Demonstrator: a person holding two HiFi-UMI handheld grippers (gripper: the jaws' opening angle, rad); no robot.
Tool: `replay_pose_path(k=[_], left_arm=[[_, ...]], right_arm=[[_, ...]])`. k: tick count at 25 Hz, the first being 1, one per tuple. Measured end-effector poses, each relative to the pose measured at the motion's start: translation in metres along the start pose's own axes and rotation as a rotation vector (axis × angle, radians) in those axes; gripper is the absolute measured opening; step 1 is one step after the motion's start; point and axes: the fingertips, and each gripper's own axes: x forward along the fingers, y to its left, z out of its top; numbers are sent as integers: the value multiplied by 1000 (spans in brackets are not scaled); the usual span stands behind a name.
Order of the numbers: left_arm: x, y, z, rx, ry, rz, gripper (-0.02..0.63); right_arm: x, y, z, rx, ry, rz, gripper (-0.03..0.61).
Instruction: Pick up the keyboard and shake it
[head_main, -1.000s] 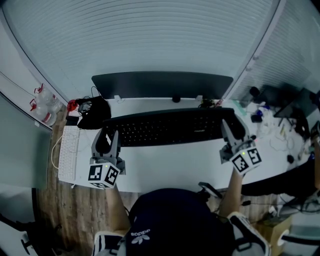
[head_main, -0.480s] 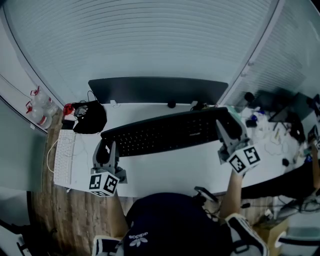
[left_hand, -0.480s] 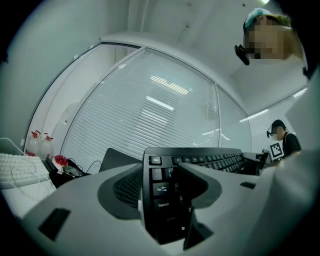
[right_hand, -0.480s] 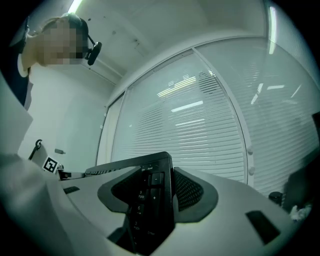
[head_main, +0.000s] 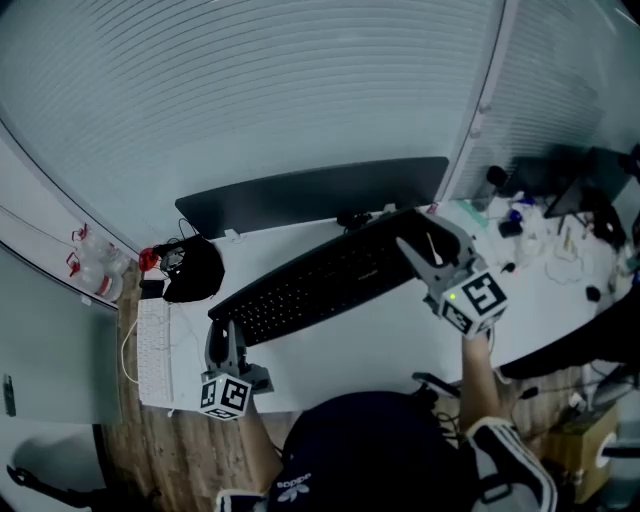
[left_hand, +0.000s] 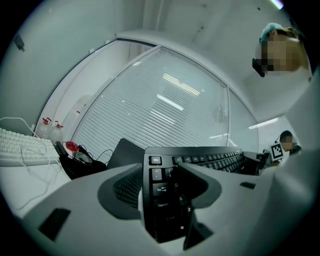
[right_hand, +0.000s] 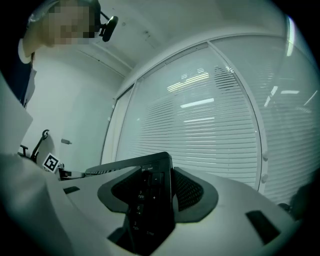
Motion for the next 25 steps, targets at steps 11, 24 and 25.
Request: replay_pose_path(k=[11, 24, 25], left_arm=[[-6, -8, 0, 11, 15, -20, 206], [20, -32, -27, -61, 30, -92, 204], [18, -35, -25, -59, 22, -97, 206]], right_arm=[[-15, 1, -2, 26, -15, -12, 193], [-35, -21, 15, -50, -24, -45, 192], [-40, -20, 17, -54, -25, -47, 192]])
